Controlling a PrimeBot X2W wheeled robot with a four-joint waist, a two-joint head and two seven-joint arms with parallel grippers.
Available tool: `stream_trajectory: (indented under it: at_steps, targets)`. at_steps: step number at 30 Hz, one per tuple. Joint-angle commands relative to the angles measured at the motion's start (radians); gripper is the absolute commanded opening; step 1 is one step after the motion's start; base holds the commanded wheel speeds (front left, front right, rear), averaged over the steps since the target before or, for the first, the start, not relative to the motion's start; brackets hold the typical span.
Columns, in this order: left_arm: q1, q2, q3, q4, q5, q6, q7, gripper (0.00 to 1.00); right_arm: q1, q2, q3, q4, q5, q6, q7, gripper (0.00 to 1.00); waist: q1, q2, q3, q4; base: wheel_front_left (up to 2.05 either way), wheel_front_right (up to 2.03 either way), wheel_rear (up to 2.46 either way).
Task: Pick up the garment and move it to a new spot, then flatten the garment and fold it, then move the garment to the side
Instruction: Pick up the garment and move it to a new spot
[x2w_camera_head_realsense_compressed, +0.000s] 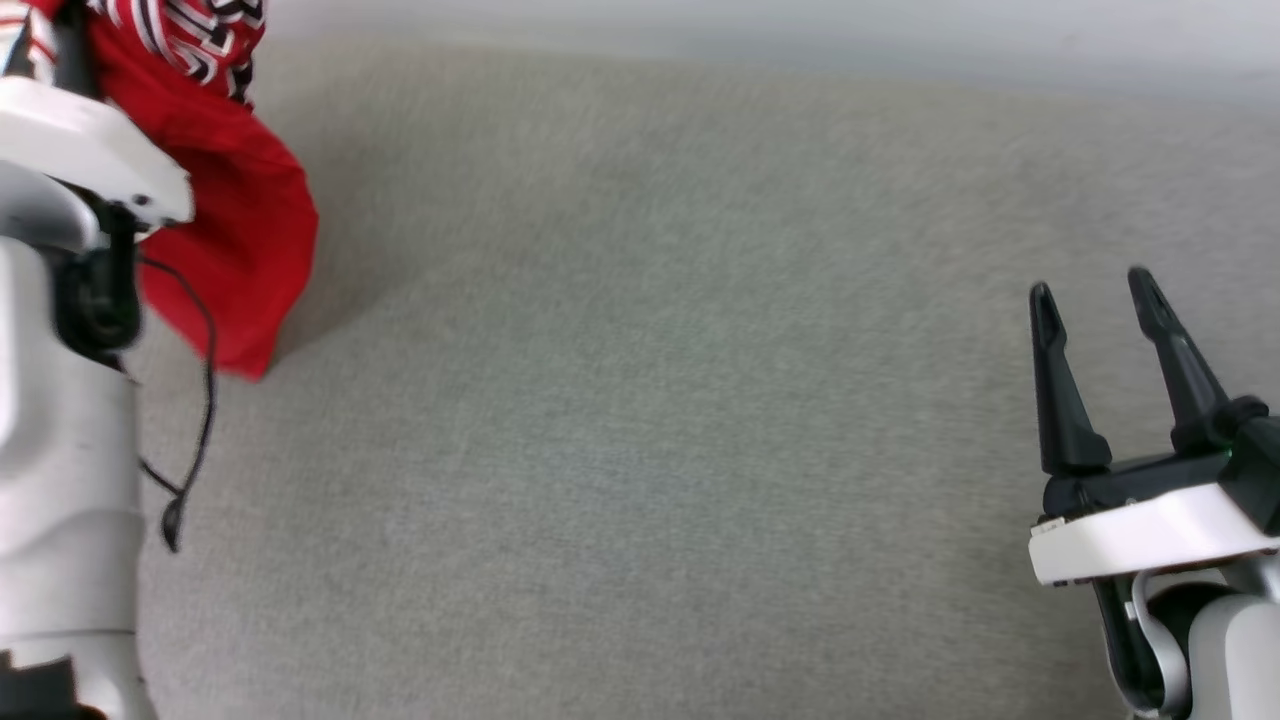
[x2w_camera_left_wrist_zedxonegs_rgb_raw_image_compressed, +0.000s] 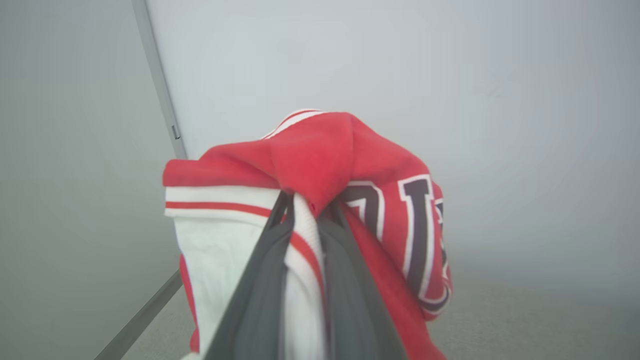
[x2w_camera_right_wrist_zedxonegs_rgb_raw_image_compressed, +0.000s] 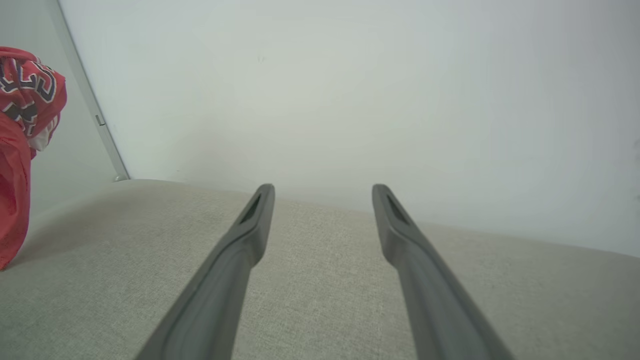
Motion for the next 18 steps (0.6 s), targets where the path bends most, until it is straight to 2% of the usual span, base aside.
stream_trajectory:
  at_steps: [1, 6, 7, 14, 18]
  targets:
    - [0.027, -0.022, -0.014, -0.020, 0.013, 0.005, -0.035, 0.00, 0.029, 0.006, -0.008, 0.005, 0.004, -0.001, -0.003, 1.00, 0.0000, 0.0000, -0.079, -0.065, 0.00, 0.00, 0.00]
    - [0.091, -0.097, -0.063, -0.101, 0.019, -0.001, -0.098, 0.00, 0.076, 0.008, -0.017, 0.009, 0.015, -0.001, 0.006, 1.00, 0.0000, 0.0000, -0.145, -0.137, 0.00, 0.00, 0.00]
    - [0.091, -0.097, -0.063, -0.101, 0.019, -0.001, -0.098, 0.00, 0.076, 0.008, -0.017, 0.009, 0.015, -0.001, 0.006, 1.00, 0.0000, 0.0000, -0.145, -0.137, 0.00, 0.00, 0.00]
    - [0.228, -0.233, -0.165, -0.216, 0.009, -0.018, -0.117, 0.00, 0.137, 0.008, -0.031, 0.014, 0.036, -0.001, 0.019, 1.00, 0.0000, 0.0000, -0.213, -0.243, 0.00, 0.00, 0.00]
    - [0.299, -0.284, -0.240, -0.255, 0.000, -0.031, -0.106, 0.00, 0.155, 0.009, -0.034, 0.011, 0.042, -0.001, 0.026, 1.00, 0.0000, 0.0000, -0.219, -0.295, 0.00, 0.00, 0.00]
